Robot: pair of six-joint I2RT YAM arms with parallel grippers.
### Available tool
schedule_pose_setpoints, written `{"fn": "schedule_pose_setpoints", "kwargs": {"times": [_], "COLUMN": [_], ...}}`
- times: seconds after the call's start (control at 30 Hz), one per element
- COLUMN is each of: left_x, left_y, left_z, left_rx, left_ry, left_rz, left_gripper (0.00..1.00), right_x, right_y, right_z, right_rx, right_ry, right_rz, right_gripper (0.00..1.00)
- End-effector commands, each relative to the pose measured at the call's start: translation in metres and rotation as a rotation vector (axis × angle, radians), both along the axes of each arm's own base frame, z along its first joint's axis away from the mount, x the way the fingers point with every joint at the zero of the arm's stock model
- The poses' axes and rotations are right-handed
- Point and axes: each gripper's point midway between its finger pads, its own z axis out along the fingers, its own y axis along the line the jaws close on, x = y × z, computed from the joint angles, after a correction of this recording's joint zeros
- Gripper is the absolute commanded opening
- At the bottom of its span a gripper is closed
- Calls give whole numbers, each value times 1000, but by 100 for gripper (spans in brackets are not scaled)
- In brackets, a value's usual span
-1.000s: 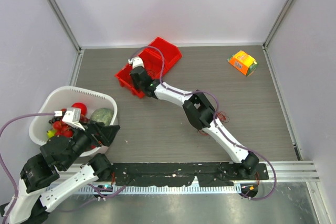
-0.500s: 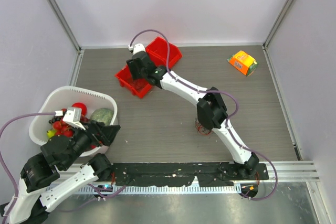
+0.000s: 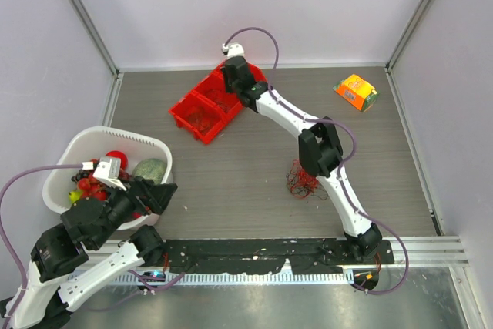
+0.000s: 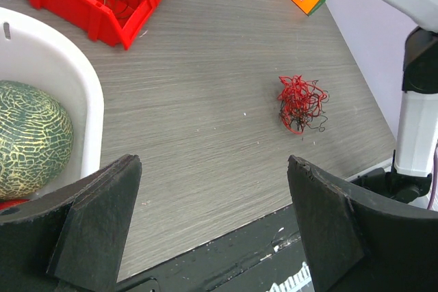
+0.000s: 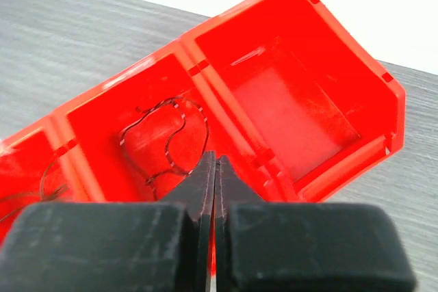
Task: Untangle the cables
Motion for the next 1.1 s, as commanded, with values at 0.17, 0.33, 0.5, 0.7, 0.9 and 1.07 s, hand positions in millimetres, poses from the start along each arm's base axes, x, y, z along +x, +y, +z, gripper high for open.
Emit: {"fn": "schedule_pose_setpoints", "kwargs": {"times": [0.17, 0.33, 0.5, 0.7, 0.9, 1.07], "left_x": [3, 3, 4, 5, 4, 4], "left_y": [-5, -5, -6, -6, -7, -6], "left_z": [8, 8, 7, 6, 6, 7], "left_rx": [-22, -17, -13, -5, -7, -11], "left_ry": [-23, -21, -19, -13, -10, -15], "left_rz": [-5, -5, -8, -4, -8, -3], "left_gripper": [92, 92, 92, 92, 92, 92], "right_x": [29, 16, -8, -50, -67, -77], "right_y": [9, 9, 1, 6, 13, -8], "right_z": [-40, -64, -72, -75, -46, 16], "right_rx": [76, 51, 15, 18, 91, 90], "right_ry": [15, 67, 96, 138, 140, 91], "right_rz": [16, 38, 16, -33, -110, -133], "right_gripper": [1, 1, 1, 1, 1, 6]}}
